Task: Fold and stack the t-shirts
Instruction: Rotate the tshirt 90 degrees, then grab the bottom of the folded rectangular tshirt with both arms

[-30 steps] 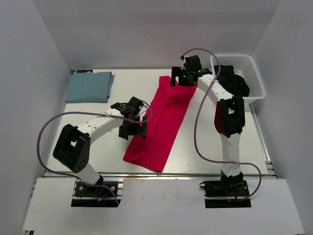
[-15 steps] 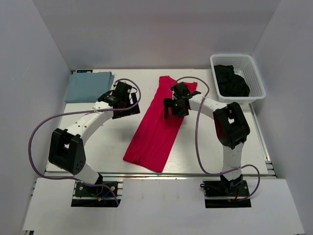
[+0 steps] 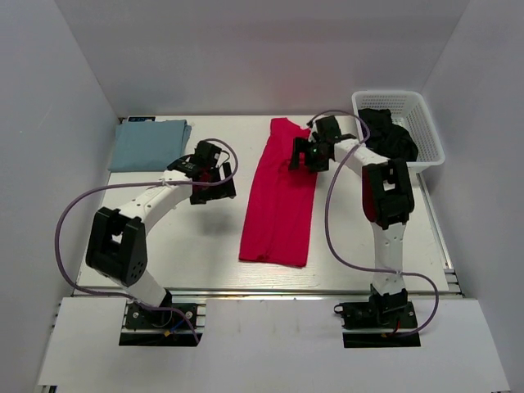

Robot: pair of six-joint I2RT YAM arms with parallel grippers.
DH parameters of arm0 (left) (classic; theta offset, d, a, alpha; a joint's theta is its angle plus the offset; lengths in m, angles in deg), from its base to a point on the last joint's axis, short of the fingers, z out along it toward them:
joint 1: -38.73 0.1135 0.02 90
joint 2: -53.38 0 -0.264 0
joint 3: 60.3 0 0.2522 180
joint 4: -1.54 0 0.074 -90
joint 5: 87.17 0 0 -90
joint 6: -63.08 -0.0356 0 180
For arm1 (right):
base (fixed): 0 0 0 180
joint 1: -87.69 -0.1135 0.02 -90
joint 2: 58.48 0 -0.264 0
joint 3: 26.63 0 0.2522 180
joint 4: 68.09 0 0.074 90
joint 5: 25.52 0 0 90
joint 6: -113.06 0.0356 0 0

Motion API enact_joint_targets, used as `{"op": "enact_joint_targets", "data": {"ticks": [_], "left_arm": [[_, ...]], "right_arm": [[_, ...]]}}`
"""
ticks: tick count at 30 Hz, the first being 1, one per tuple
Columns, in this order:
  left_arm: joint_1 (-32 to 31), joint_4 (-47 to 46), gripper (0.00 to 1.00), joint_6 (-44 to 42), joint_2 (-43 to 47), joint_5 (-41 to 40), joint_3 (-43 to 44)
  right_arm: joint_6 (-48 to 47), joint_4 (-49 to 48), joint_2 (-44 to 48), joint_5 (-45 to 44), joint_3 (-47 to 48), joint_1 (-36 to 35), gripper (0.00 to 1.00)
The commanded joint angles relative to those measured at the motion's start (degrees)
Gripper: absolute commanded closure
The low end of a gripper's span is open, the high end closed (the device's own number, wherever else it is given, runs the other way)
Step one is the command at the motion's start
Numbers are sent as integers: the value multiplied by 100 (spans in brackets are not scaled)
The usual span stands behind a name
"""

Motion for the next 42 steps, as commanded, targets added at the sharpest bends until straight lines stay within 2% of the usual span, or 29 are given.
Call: {"op": "enact_joint_targets", "data": {"ticks": [1,4,8,9,11,12,15,17,19,21,22,25,29,34,35,37,42], "left_arm": [[19,-105,1,-117,-91,358,72],[-60,-254,1,-388,-91,638,-33],[-182,-921,1,-1074,-91,1903,-480],[-270,-975,1,-1153,-161,2105,-534],[-367,-976,1,-1154,-231,2107,-612],[-428,-828,1,-1215,-232,2107,-674],[-710,-555,1,-1215,-232,1808,-797],[-920,-554,1,-1215,-162,1756,-954],[-1061,-475,1,-1215,-91,1817,-1070],[-1254,-361,1,-1215,-152,1948,-1176],[-1307,-169,3,-1154,-205,1949,-1176],[-1492,-105,9,-918,-258,1896,-1560],[-1633,-431,19,-715,-258,2098,-1914],[-1800,-615,28,-662,-363,2098,-1897],[-1852,-615,34,-662,-364,2098,-1896],[-1905,-615,36,-662,-416,2098,-1896],[-2019,-615,55,-662,-522,2098,-1896]], "right_arm": [[-468,298,-297,192,925,364,10],[-872,545,-211,623,1139,392,10],[-954,372,779,1141,508,251,10],[-831,188,1192,1273,-208,242,10],[-725,-59,1807,1239,-722,207,10],[-594,-173,2194,1204,-1490,207,10],[-277,-341,2960,1290,-2504,172,10],[-13,-455,3329,1598,-3236,111,10],[197,-684,3656,2298,-4200,-12,10],[181,-510,3867,2522,-4591,-127,10],[59,-30,3929,2470,-4722,-197,10],[31,369,4219,2179,-5161,-294,10],[329,178,4509,2539,-5882,-382,10],[444,19,4457,2680,-6121,-496,10],[462,45,4474,2689,-6147,-505,10],[584,-7,4509,2593,-6244,-531,10],[690,-315,4448,2416,-6262,-549,27]]}}
